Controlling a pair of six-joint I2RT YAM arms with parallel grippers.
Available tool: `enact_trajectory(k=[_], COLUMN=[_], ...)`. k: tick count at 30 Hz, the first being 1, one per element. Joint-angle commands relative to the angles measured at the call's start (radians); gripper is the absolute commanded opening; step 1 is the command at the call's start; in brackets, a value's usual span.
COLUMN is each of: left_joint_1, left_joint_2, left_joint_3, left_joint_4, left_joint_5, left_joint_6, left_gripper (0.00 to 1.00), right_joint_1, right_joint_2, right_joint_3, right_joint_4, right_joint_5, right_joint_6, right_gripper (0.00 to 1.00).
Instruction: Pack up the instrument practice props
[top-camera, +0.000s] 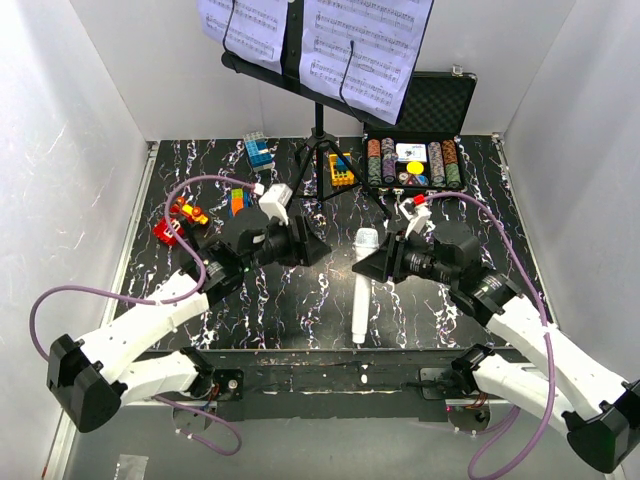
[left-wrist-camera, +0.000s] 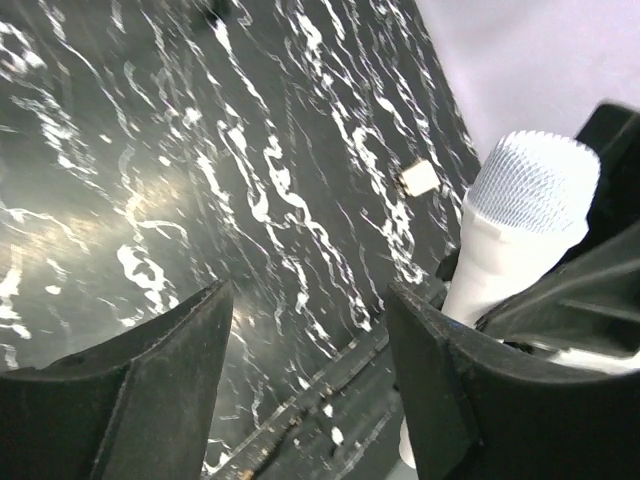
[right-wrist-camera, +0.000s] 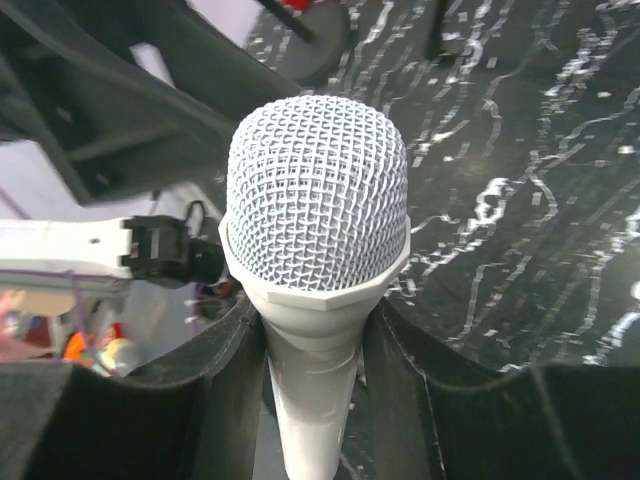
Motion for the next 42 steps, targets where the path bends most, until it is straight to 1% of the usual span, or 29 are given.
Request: enact_trajectory(k=[1, 2, 3, 4, 7, 8, 11, 14, 16, 21, 22, 23, 28, 32, 34, 35, 36, 37, 38, 39, 40, 41, 42], left_joint_1=[-0.001, -0.001, -0.001, -0.003, -0.011, -0.011, -0.018, -0.055, -0.069, -0.083, -0.087, -0.092, -0.104, -0.107, -0.109, -0.109, -0.109, -0.109, -0.109, -0.109, -0.109, -0.107, -0.107], left_joint_2=[-0.069, -0.087, -0.108, -0.130, -0.188, -0.193, -0.172, -0.170, -0.181, -0.167, -0.162, -0.155, -0.117, -0.070, -0.075, -0.087, -0.102, -0.119, -0.141, -0.173, -0.188, -0.213, -0.245], left_joint_3=[-0.126, -0.158, -0.194, -0.218, -0.289, -0.298, -0.320, -0.349, -0.360, -0.360, -0.366, -0.373, -0.373, -0.347, -0.344, -0.344, -0.341, -0.332, -0.318, -0.303, -0.286, -0.266, -0.243], left_joint_4=[0.202, 0.235, 0.268, 0.326, 0.433, 0.453, 0.519, 0.601, 0.612, 0.559, 0.573, 0.590, 0.624, 0.613, 0.602, 0.586, 0.551, 0.506, 0.440, 0.381, 0.302, 0.218, 0.131], left_joint_5=[0.231, 0.253, 0.280, 0.305, 0.356, 0.372, 0.457, 0.471, 0.443, 0.425, 0.426, 0.431, 0.460, 0.508, 0.497, 0.482, 0.463, 0.436, 0.408, 0.371, 0.324, 0.270, 0.174], left_joint_6=[-0.101, -0.122, -0.153, -0.173, -0.199, -0.198, -0.202, -0.202, -0.188, -0.155, -0.158, -0.162, -0.181, -0.178, -0.170, -0.164, -0.149, -0.130, -0.113, -0.092, -0.067, -0.043, -0.023], left_gripper=[0.66, 0.69, 0.96, 0.98, 0.98, 0.98, 0.98, 0.98, 0.98, 0.98, 0.94, 0.89, 0.55, 0.25, 0.09, 0.01, 0.00, 0.00, 0.00, 0.00, 0.00, 0.00, 0.00], right_joint_1=[-0.035, -0.037, -0.035, -0.035, -0.035, -0.035, -0.035, -0.035, -0.035, -0.025, -0.022, -0.017, -0.006, -0.005, -0.005, -0.006, -0.005, -0.005, -0.005, -0.005, -0.011, -0.017, -0.028], right_joint_2=[0.006, 0.011, 0.017, 0.023, 0.045, 0.051, 0.083, 0.117, 0.138, 0.157, 0.160, 0.166, 0.180, 0.178, 0.175, 0.172, 0.163, 0.152, 0.134, 0.114, 0.099, 0.082, 0.068], right_joint_3=[0.019, 0.024, 0.027, 0.030, 0.018, 0.012, -0.008, -0.017, -0.022, -0.025, -0.025, -0.025, -0.031, -0.033, -0.033, -0.030, -0.024, -0.016, -0.010, -0.004, 0.006, 0.007, 0.004], right_joint_4=[0.132, 0.131, 0.129, 0.131, 0.174, 0.230, 0.328, 0.423, 0.473, 0.526, 0.533, 0.540, 0.559, 0.556, 0.547, 0.524, 0.490, 0.452, 0.391, 0.329, 0.259, 0.202, 0.156], right_joint_5=[-0.215, -0.215, -0.217, -0.215, -0.218, -0.220, -0.234, -0.249, -0.251, -0.245, -0.243, -0.245, -0.249, -0.254, -0.255, -0.254, -0.251, -0.236, -0.202, -0.161, -0.130, -0.101, -0.082], right_joint_6=[0.089, 0.091, 0.092, 0.099, 0.146, 0.167, 0.243, 0.312, 0.349, 0.375, 0.379, 0.385, 0.389, 0.379, 0.373, 0.364, 0.353, 0.332, 0.312, 0.283, 0.251, 0.228, 0.203], right_gripper=[0.01, 0.01, 0.01, 0.01, 0.01, 0.01, 0.01, 0.01, 0.01, 0.01, 0.01, 0.01, 0.01, 0.01, 0.01, 0.03, 0.31, 0.47, 0.60, 0.68, 0.83, 0.84, 0.85])
